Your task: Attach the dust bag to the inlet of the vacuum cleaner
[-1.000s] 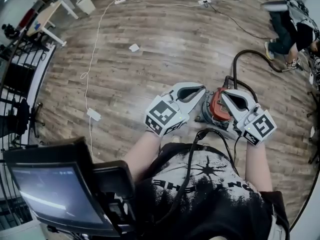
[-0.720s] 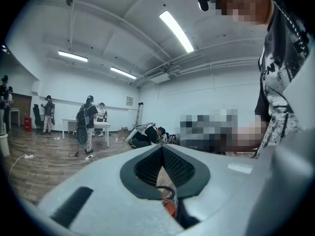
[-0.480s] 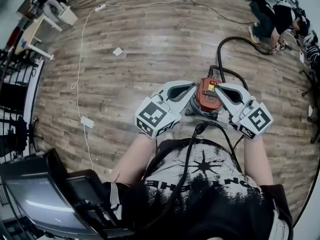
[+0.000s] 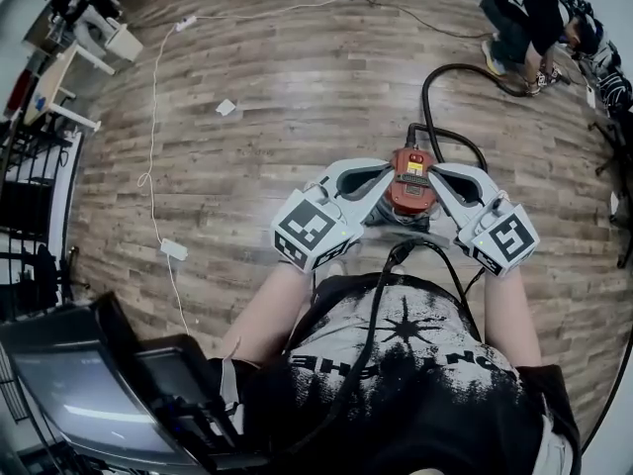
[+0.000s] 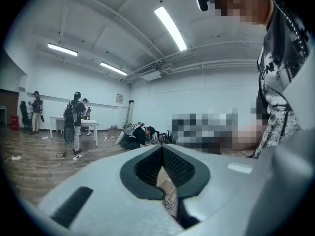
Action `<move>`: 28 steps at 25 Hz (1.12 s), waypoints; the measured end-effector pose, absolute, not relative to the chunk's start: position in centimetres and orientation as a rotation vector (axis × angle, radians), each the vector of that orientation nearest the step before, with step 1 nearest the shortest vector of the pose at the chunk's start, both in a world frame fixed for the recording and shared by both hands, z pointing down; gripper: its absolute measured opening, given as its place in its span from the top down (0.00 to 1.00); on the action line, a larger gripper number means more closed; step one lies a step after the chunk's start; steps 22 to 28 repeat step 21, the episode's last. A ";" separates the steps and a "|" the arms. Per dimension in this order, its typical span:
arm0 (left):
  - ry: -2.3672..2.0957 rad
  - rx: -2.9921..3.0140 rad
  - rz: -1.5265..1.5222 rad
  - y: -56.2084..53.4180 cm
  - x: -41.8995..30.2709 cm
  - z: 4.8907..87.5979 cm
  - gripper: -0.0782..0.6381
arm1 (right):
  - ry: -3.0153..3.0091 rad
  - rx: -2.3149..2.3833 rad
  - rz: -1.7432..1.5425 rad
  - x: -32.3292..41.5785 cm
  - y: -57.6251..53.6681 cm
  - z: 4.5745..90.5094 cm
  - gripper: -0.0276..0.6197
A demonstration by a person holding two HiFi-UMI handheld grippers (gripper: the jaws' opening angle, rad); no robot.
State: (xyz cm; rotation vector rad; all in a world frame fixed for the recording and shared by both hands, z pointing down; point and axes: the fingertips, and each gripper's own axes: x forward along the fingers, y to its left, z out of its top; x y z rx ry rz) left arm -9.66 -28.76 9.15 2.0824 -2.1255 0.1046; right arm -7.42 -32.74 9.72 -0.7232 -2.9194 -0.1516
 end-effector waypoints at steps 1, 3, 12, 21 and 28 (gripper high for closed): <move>-2.123 2.086 0.106 -28.7 -9.7 9.1 0.89 | -2.919 -0.718 -0.155 -7.5 -32.6 9.8 0.95; -2.118 2.092 0.111 -28.4 -9.7 9.1 0.89 | -2.920 -0.712 -0.158 -7.6 -32.0 9.8 0.95; -2.088 2.110 0.109 -28.0 -9.4 9.3 0.89 | -2.903 -0.688 -0.177 -7.3 -31.1 10.1 0.95; -2.031 2.158 0.120 -29.0 -8.1 9.5 0.89 | -2.901 -0.632 -0.173 -6.2 -31.9 10.2 0.95; -2.031 2.158 0.120 -29.0 -8.1 9.5 0.89 | -2.901 -0.632 -0.173 -6.2 -31.9 10.2 0.95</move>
